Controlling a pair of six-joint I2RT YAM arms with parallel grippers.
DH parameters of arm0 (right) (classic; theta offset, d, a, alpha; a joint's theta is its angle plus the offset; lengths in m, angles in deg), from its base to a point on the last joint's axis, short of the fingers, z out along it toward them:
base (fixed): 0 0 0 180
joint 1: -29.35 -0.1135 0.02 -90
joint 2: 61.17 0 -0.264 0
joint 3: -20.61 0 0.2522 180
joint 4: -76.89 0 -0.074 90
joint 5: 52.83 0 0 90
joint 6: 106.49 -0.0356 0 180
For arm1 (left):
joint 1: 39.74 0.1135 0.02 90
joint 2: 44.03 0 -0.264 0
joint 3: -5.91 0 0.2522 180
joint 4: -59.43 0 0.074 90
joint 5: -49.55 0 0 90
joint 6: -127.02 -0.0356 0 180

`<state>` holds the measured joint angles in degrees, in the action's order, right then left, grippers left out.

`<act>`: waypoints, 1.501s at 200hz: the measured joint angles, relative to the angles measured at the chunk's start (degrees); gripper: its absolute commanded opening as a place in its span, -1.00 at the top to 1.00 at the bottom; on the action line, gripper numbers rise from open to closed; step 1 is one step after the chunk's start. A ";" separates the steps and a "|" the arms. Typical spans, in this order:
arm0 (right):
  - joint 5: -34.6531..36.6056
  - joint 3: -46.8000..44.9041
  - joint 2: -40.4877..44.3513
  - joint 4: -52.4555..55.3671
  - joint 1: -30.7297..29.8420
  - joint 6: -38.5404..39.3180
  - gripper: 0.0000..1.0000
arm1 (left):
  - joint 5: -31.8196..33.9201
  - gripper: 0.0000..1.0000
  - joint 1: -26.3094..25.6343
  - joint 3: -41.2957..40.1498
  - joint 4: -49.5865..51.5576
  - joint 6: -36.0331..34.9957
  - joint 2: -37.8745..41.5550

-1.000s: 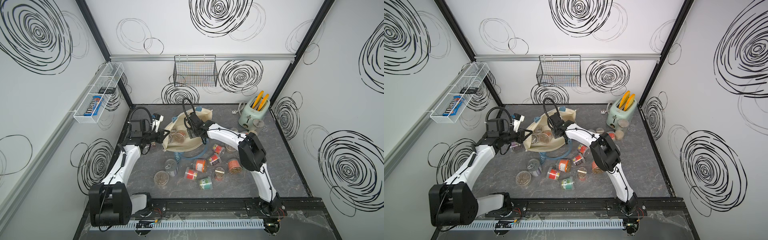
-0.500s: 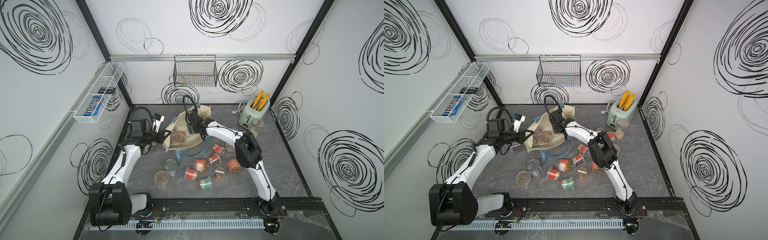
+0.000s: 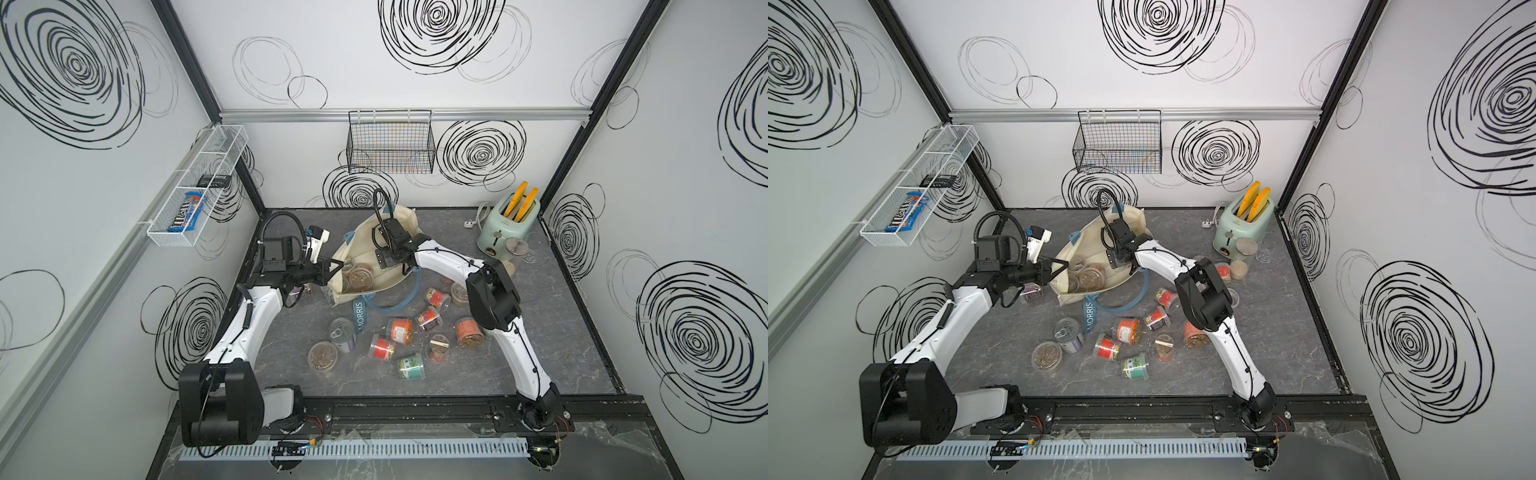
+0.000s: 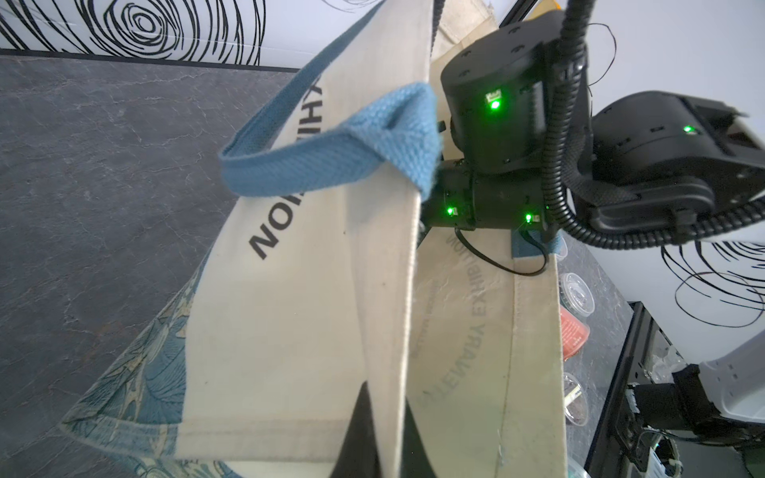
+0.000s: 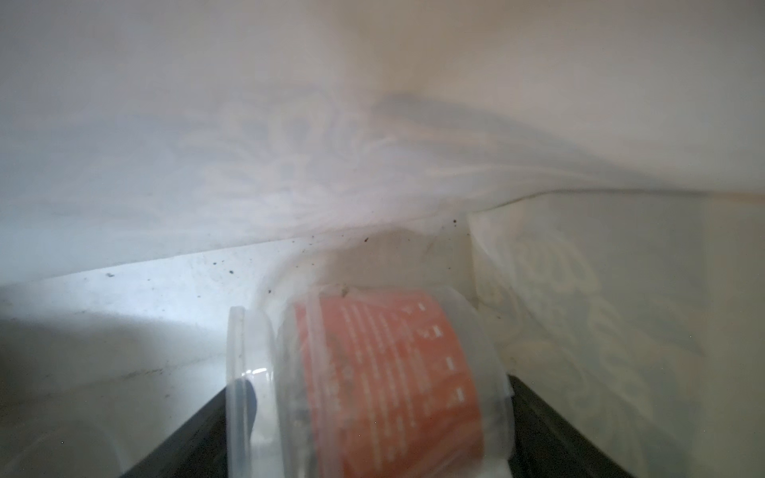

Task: Take out the seed jars from the canvas bag
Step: Pick up the seed jar from the canvas bag.

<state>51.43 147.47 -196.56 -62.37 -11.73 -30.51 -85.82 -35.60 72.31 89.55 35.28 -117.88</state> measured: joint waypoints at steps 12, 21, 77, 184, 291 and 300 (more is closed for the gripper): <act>-2.21 -0.02 0.00 0.37 -0.04 0.68 -0.86 | 0.00 1.00 0.00 0.07 -0.02 0.04 -0.13; -3.52 -0.17 0.02 0.37 -0.24 1.31 -0.88 | 0.00 1.00 0.00 0.11 -0.04 0.07 -0.22; -4.37 -2.84 0.57 -0.59 -0.96 3.19 -0.98 | -0.02 1.00 0.02 0.11 -0.02 0.04 -0.42; -8.28 -2.80 0.57 -2.80 -0.37 9.01 -0.57 | -0.26 1.00 0.11 0.11 0.26 0.04 -0.42; -14.49 -12.85 12.02 -7.28 -0.04 5.18 -0.49 | -1.09 1.00 0.44 0.50 1.53 0.07 -0.44; -15.63 -13.09 13.55 -7.65 0.26 4.35 -0.48 | -1.14 1.00 0.46 0.52 1.60 0.07 -0.44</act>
<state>35.81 134.37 -183.01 -70.02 -11.46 -26.16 -86.95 -35.14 72.84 91.15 35.35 -118.31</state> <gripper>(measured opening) 0.769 0.073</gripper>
